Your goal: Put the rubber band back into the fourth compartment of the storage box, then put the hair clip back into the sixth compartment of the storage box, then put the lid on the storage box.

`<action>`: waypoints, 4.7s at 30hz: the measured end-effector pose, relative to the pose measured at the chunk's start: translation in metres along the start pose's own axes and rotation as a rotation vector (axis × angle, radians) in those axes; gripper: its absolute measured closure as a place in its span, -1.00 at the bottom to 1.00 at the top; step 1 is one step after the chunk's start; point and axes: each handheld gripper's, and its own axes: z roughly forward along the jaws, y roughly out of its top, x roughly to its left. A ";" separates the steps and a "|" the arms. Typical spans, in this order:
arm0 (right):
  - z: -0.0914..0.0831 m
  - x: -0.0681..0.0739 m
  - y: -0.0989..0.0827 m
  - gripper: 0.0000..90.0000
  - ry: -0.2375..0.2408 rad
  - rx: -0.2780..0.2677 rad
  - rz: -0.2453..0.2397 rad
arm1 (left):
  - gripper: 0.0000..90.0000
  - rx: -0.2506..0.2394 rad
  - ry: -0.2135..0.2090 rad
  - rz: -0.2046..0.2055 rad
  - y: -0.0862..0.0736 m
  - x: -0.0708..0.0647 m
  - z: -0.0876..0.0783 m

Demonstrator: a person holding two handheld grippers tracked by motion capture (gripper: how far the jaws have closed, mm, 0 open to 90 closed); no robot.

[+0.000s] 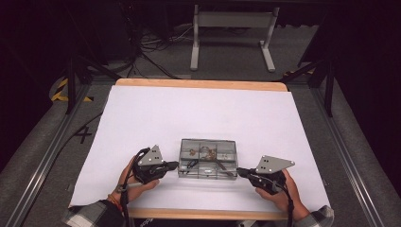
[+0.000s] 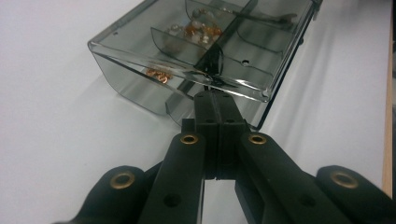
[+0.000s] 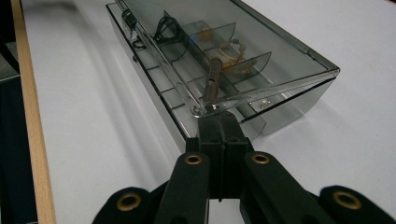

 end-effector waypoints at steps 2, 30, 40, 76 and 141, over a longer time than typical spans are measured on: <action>0.000 0.001 -0.001 1.00 -0.001 0.008 -0.007 | 1.00 0.005 0.000 0.006 0.000 -0.001 0.000; 0.000 0.003 -0.007 1.00 0.009 0.045 -0.013 | 1.00 0.036 0.000 0.028 -0.006 -0.005 0.001; -0.001 0.005 -0.008 1.00 0.016 0.053 -0.024 | 1.00 0.056 -0.014 0.026 -0.011 -0.006 0.005; -0.045 -0.015 -0.011 0.85 -0.204 -0.053 -0.021 | 0.83 -0.093 0.094 0.061 -0.021 0.007 -0.038; -0.099 -0.056 -0.109 -0.71 -0.662 -0.094 0.237 | -0.84 -0.258 0.442 -0.203 -0.115 0.040 -0.107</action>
